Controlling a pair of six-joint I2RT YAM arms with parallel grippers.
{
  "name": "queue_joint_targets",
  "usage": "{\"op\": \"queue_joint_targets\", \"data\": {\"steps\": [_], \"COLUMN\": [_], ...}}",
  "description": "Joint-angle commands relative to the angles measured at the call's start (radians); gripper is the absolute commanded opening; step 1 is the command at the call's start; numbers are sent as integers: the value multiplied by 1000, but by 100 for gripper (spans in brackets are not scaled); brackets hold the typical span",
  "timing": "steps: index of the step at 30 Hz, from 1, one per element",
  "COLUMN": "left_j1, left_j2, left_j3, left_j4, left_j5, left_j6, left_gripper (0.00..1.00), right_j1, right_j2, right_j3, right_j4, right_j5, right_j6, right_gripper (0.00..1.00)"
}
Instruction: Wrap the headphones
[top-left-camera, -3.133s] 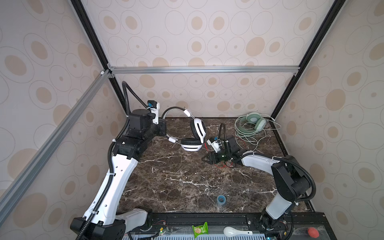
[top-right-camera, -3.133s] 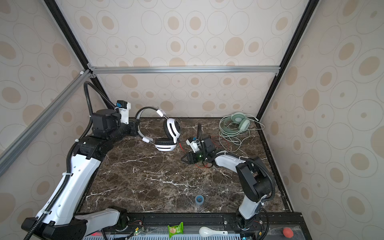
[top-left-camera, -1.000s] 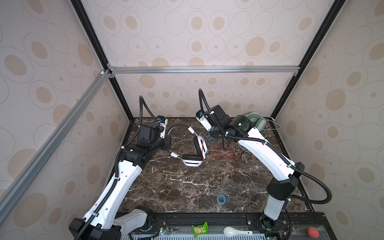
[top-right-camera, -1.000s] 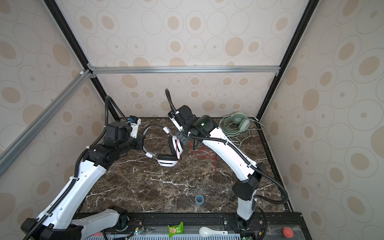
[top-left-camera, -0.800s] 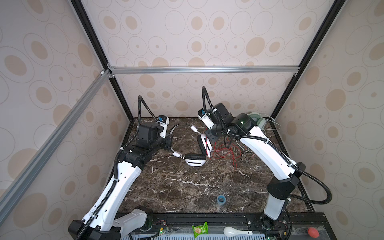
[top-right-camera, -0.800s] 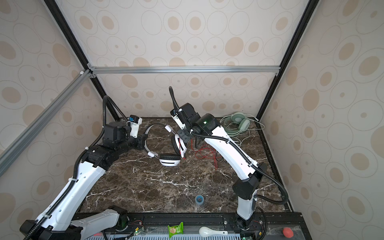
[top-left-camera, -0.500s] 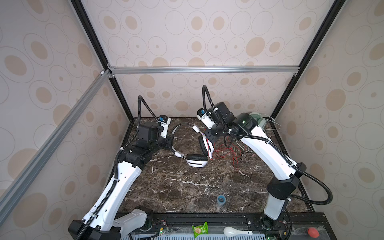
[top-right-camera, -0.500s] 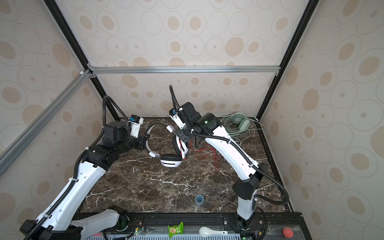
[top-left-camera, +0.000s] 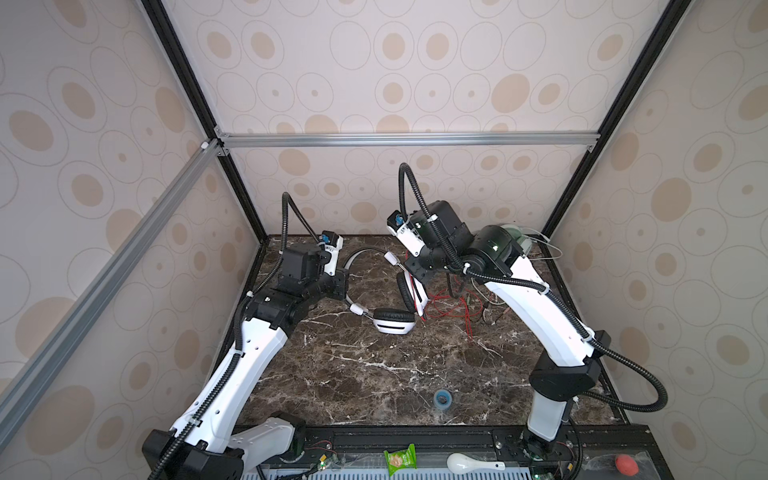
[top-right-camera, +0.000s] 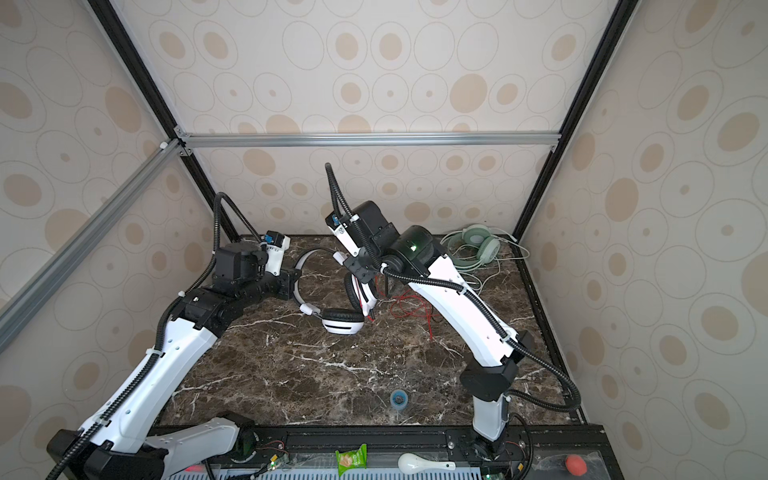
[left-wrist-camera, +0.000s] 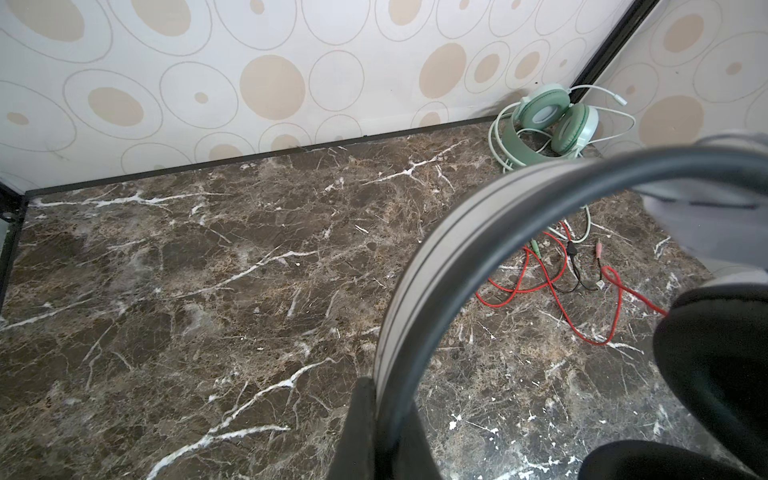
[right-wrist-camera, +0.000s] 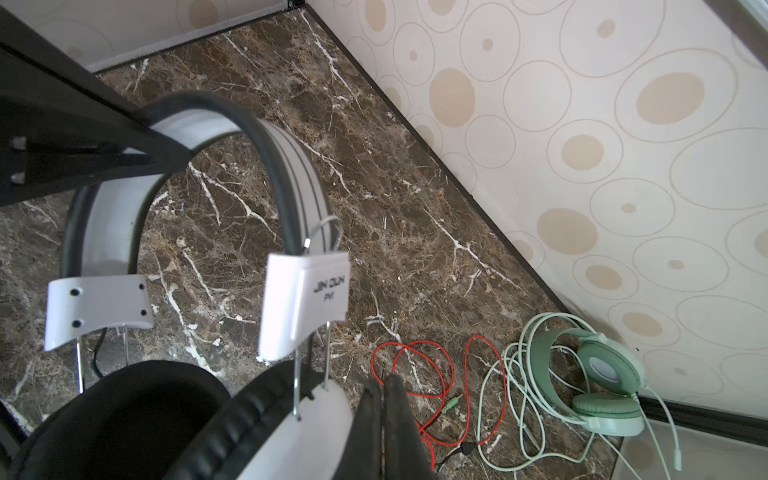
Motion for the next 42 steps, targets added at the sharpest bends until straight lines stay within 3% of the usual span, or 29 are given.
{"op": "queue_joint_targets", "data": {"steps": [1,22,26,30,38,42], "left_j1": [-10,-11,-11,-11,-11,-12], "left_j2": [-1,30,8,-12,-42,-44], "left_j3": [16,37,25,18,1,-1], "left_j4": [42,36,60,71,106,120], "left_j5": [10,-35,6,57,138,152], "left_j6": [-19,-27,-22,-10,-21,-31], "left_gripper": [0,0,0,0,0,0], "right_j1": [19,96,83,19,-68,-91], "right_j2": [31,69,60,68,79,75], "right_j3": [49,53,7,26,43,35], "right_j4": [-29,-54,-32,-36,-26,-24], "right_j5": [56,89,125,62,-16,-27], "right_j6": [-29,84,90,122,155,164], "right_gripper": [3,4,7,13,34,38]}}
